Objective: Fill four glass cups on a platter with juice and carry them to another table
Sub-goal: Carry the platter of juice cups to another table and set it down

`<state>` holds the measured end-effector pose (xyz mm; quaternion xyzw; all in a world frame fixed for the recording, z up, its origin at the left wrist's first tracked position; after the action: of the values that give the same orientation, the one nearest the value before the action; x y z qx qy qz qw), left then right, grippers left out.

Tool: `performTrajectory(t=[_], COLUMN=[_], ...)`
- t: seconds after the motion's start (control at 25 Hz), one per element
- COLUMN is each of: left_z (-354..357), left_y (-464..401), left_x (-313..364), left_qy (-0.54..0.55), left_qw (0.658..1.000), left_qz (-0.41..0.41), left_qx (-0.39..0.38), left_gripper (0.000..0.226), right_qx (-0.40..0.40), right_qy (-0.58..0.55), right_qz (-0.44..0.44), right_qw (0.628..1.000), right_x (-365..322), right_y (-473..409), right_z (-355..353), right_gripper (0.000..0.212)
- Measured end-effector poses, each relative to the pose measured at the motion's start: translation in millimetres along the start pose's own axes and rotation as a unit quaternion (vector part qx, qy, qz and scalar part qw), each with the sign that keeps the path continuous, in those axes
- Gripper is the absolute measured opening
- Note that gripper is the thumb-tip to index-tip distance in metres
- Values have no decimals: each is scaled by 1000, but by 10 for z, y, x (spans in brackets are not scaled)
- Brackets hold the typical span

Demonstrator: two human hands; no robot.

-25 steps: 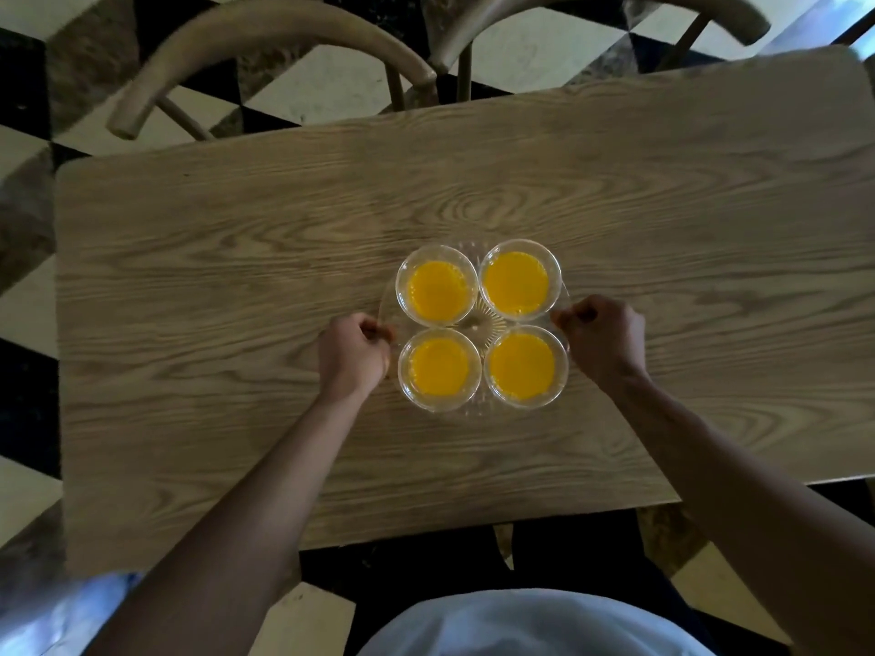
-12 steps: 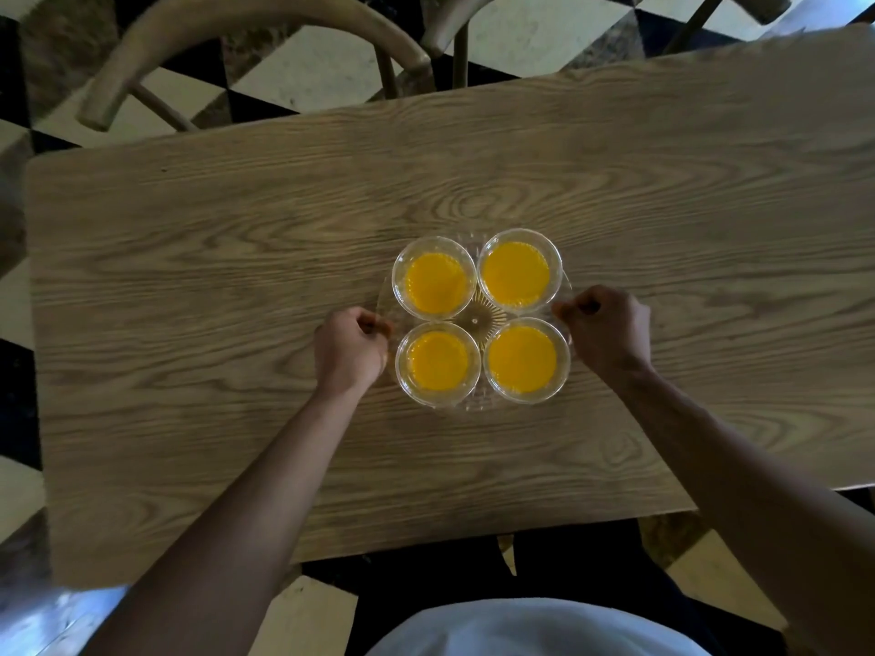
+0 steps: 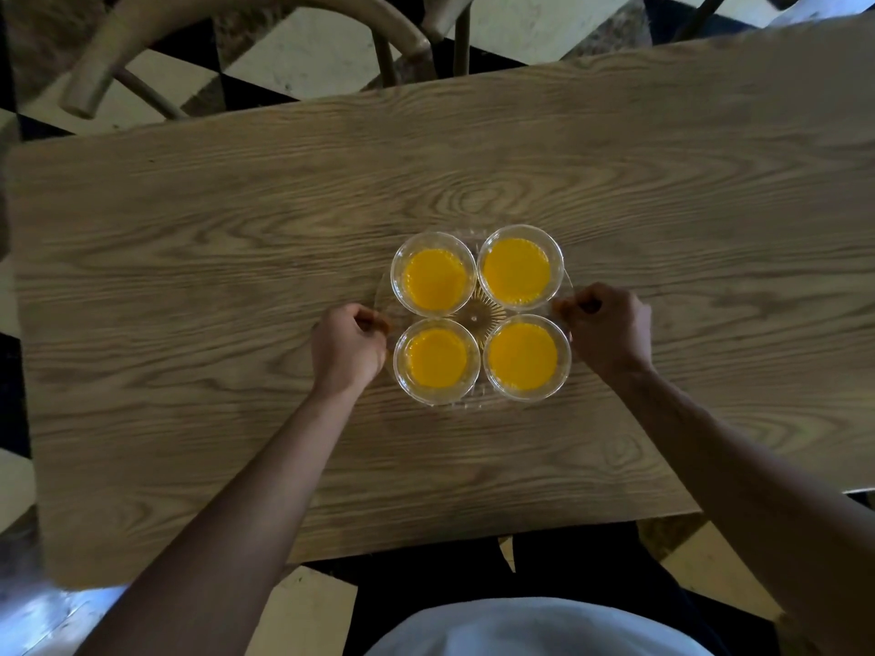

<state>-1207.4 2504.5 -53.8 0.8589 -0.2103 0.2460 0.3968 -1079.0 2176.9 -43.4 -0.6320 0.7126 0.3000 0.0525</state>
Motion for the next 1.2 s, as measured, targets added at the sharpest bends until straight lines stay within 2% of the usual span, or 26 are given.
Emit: performTrajectory(t=[0.24, 0.4, 0.76, 0.96, 1.2], left_z=[24, 15, -81, -178, -277], left_y=[-3, 33, 161, 331, 565], left_x=[-1, 33, 120, 127, 147], left_qy=[-1, -6, -20, -72, -91], left_qw=[1000, 1000, 998, 994, 982], left_qz=[7, 8, 53, 86, 165], left_qx=[-12, -9, -9, 4, 0], left_gripper=[12, 4, 11, 20, 31], right_qx=[-22, -28, -27, -19, -18], right_qy=[-19, 12, 28, 32, 56], right_qz=[3, 13, 11, 3, -92], right_qw=[1000, 999, 999, 999, 994], right_x=[-21, -17, 20, 57, 11], right_y=[35, 27, 144, 300, 505], right_z=[-14, -6, -91, -160, -267], right_gripper=[18, 23, 20, 26, 47])
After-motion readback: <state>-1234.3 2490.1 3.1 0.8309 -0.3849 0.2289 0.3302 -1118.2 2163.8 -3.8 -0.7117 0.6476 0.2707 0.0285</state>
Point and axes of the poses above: each hand's wrist, its own y-axis away from the middle knuckle, its own z-axis out of the palm, x = y × z, the point moved 8 cm from there along -y, towards the middle knuckle, and after that the axes turned 8 degrees about y, right-handed, at the moved point
